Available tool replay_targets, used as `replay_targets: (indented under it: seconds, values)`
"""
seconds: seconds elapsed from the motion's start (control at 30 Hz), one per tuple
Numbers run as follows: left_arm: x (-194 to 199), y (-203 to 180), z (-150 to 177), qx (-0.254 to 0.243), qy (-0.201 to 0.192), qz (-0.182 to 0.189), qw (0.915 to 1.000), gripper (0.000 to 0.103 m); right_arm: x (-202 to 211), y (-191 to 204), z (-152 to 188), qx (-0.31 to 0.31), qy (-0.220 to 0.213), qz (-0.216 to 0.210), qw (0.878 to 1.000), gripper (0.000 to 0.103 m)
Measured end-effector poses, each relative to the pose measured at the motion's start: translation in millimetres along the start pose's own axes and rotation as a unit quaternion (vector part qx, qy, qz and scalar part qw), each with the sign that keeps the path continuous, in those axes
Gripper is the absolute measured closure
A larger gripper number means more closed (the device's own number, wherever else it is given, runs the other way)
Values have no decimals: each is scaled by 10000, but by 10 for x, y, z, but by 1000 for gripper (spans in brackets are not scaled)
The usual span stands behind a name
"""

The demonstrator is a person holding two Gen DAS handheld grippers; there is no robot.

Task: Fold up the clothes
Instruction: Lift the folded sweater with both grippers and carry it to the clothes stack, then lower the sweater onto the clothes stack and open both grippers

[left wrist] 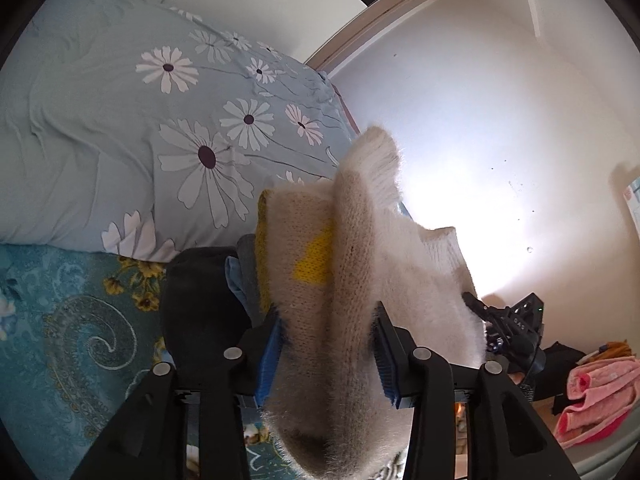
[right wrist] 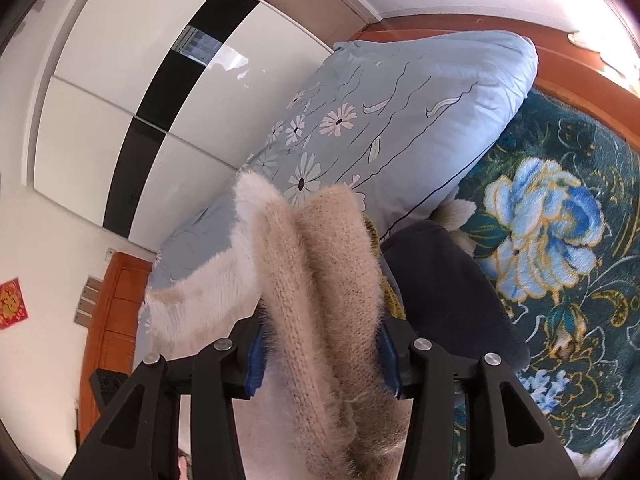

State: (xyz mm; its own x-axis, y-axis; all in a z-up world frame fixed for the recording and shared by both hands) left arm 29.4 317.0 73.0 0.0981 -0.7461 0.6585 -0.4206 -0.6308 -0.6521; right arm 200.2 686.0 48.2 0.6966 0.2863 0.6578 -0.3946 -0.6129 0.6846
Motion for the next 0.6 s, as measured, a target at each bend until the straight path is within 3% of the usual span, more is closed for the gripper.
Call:
replay_targets:
  seconds: [0.13,0.23,0.33,0.43,0.5,0.6]
  values:
    - [313,-173,-88,-530,-470,-511,9962,45,213,104,-7,312,-195,459,9983,49]
    - [518,-386,-151,-940,-759,-772,9897,41,437,266,0,608,-487,576,9953,49]
    - [407,-678,-108,-1462,-592,-846,9839,39,450,628,111,1156,-509,435,9910,49]
    - [137,-818,-21,-1836,-382,-1080,9763,39,190,900,296,1794,-100,575,9820,49]
    - [-25,-773,23,-1964,-270,-1323,9712,39,60,921,360,2089,37,896,9738,49]
    - [-136,-637,1,-1851,-154,-1300,9740,39,49,725,281,1843,-182,1164,9758,49]
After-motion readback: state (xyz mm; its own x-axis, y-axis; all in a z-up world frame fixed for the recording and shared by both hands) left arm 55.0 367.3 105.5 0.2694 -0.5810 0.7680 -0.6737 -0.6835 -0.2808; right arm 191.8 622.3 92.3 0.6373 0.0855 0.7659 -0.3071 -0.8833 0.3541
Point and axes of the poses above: each gripper's, at about its wrist camera, not at the fingertips, and x roughly against the way its jaws point, y to its left, z to its underside, the point moved 5 cm from there along -x, roughly the way its jaws point, and after that the axes turned 7 degrees about y, right-handed, at the moved point
